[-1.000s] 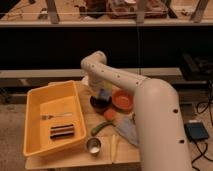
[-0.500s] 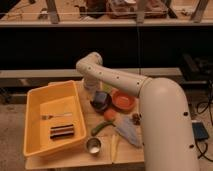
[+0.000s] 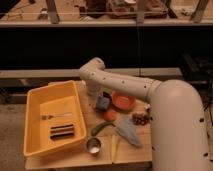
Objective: Wipe purple bowl with sponge
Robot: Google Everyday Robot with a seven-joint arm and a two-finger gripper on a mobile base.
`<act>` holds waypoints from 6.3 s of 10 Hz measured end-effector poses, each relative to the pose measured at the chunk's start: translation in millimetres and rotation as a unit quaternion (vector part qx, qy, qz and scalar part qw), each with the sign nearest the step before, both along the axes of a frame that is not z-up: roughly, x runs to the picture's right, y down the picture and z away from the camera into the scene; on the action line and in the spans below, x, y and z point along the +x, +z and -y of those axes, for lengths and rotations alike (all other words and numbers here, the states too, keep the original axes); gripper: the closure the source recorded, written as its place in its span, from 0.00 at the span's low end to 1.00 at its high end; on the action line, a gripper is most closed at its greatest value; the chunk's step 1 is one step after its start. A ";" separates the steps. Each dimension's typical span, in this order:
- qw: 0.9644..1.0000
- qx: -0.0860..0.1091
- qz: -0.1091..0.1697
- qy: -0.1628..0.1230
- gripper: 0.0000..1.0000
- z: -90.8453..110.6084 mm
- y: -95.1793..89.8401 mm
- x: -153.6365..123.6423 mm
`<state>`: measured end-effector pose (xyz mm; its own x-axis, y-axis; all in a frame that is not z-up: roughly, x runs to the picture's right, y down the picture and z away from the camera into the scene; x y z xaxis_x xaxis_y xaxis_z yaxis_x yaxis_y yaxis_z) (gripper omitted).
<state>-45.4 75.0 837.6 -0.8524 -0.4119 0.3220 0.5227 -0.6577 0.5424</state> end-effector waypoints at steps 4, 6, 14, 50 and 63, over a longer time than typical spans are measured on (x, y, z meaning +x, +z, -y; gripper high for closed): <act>0.999 0.000 -0.039 0.014 1.00 6.1 17.7 40.1; 0.998 -0.002 -0.058 0.028 1.00 15.4 31.8 48.2; 0.999 0.013 -0.044 0.019 1.00 46.2 50.2 -17.4; 0.998 -0.008 -0.056 0.032 1.00 17.7 31.0 49.9; 1.000 0.003 -0.005 0.013 1.00 23.8 10.3 -24.5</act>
<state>-69.9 51.2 847.9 -0.8381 -0.4361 0.3277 0.5451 -0.6473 0.5328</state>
